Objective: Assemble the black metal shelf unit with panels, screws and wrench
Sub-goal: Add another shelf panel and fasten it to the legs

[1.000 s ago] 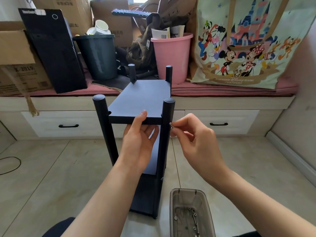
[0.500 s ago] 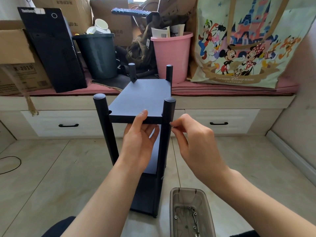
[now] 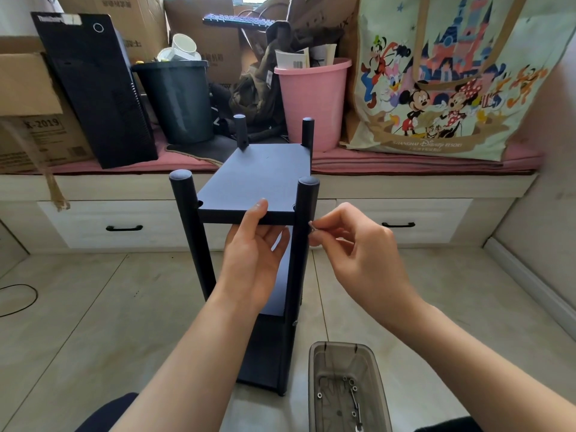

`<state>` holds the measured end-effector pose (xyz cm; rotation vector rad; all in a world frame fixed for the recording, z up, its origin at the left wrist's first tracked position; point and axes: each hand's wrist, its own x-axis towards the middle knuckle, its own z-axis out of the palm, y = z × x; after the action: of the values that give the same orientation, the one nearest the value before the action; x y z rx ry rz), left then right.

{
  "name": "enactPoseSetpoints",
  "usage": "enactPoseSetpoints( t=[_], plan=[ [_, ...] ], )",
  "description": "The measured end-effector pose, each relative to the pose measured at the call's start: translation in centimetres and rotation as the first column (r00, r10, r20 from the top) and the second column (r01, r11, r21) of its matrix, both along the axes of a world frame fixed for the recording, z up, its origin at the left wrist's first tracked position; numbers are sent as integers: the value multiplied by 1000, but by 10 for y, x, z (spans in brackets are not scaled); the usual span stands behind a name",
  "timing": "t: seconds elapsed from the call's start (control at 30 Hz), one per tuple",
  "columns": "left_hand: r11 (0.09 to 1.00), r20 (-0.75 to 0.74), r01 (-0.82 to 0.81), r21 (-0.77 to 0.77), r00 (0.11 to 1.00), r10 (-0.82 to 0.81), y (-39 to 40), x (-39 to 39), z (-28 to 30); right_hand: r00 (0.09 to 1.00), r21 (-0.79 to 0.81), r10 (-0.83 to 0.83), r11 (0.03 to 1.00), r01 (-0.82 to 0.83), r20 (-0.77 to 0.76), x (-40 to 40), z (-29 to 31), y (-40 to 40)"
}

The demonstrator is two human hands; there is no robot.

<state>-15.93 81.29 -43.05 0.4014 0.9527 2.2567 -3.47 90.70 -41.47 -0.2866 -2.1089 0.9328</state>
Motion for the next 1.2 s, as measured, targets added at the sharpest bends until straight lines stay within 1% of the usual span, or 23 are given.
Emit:
enactPoseSetpoints(
  t=[0.1, 0.17, 0.2, 0.27, 0.37, 0.47, 0.53, 0.67, 0.8, 0.87, 0.93, 1.03, 1.13, 1.2],
  plan=[
    [1000, -4, -4, -1, 1000, 4, 0, 0, 0, 999, -113, 44, 993, -45, -11, -1, 3, 1],
    [1000, -3, -3, 0, 1000, 3, 0, 0, 0, 999, -117, 48, 992, -50, -19, -1, 3, 1],
    [1000, -2, -2, 1, 1000, 2, 0, 0, 0, 999, -84, 38, 996, -39, -17, -2, 2, 0],
    [1000, 0, 2, 3, 1000, -2, 1, 0, 0, 1000, 35, 3, 999, -3, -15, -2, 0, -1],
    [1000, 4, 4, 10, 1000, -5, 1, -1, 0, 997, 209, -34, 977, 46, -63, -3, -4, -2],
    [1000, 6, 5, 11, 1000, -5, 1, 0, 0, 996, 244, -39, 968, 59, -86, -4, -7, 0],
    [1000, 14, 7, 9, 1000, -7, 1, 0, 0, 996, 208, -31, 977, 48, -84, -4, -9, 1],
    [1000, 17, 3, 6, 1000, -3, 1, 0, 0, 997, -22, 32, 999, -34, -70, -3, -8, 1],
    [1000, 8, -3, 0, 1000, 3, 0, -1, 0, 994, -210, 90, 972, -101, -62, -4, -6, 3],
    [1000, 14, -3, 2, 1000, 3, 0, -1, 0, 993, -239, 95, 965, -108, -63, -4, -4, 4],
    [1000, 16, -4, 4, 1000, 4, 1, -1, 1, 996, -187, 74, 979, -83, -55, -3, -4, 2],
    [1000, 14, -3, 4, 1000, 3, 1, -1, 1, 999, -20, 23, 1000, -24, -39, -3, -5, -1],
    [1000, 0, -6, -4, 1000, 6, 0, -1, 0, 997, 183, -44, 982, 55, -64, -4, -6, -2],
    [1000, -5, -9, -9, 1000, 9, 0, -1, 0, 995, 257, -70, 963, 88, -75, -5, -6, -3]
  ],
)
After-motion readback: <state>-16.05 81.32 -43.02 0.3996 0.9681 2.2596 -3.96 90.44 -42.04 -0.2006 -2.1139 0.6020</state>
